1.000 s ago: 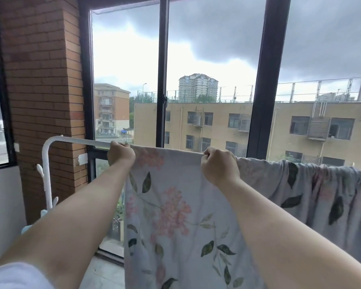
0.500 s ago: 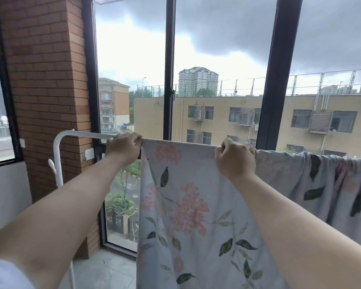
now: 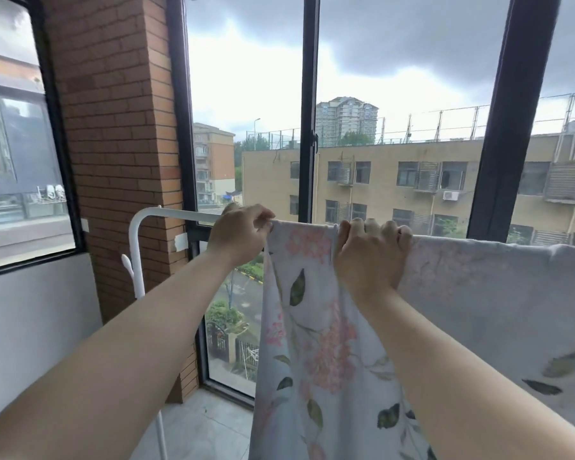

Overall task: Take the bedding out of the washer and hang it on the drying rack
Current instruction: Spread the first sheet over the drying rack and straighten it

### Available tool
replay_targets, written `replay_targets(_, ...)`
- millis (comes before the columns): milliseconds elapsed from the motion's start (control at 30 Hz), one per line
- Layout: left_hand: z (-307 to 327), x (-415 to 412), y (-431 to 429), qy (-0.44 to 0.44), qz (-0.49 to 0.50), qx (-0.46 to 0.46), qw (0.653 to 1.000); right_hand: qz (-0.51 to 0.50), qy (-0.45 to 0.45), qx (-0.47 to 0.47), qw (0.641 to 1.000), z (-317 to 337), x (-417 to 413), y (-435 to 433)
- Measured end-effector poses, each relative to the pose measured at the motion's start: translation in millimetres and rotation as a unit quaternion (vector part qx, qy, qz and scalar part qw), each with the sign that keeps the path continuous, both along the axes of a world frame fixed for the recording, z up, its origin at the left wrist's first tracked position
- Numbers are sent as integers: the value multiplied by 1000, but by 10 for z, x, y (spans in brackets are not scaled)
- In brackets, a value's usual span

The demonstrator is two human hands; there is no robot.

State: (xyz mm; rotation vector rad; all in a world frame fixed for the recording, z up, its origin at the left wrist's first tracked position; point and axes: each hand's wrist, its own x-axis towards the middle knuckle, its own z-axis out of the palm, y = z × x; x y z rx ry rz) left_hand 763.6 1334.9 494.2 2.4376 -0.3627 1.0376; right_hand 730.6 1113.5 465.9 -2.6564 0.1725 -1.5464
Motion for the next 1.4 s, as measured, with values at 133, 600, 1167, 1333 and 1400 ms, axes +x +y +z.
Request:
replay_targets(133, 126, 80, 111, 22, -3, 47, 999, 20, -41, 9, 999, -25, 228, 501)
replay_targets(600, 354, 882, 1616, 46, 38, 28, 998, 34, -201, 11, 979, -61, 868, 1306)
replay_targets(1167, -36, 1562, 2632, 18, -45, 13, 999, -76, -256, 41, 963, -85, 1370, 2508)
replay_targets(1333, -13, 1615, 2899, 17, -104, 53, 993, -115, -223, 39, 967, -69, 1525, 3145)
replay_targets(1400, 1, 1607, 2942, 22, -125, 58, 990, -113, -208, 42, 971, -58, 1577, 3380)
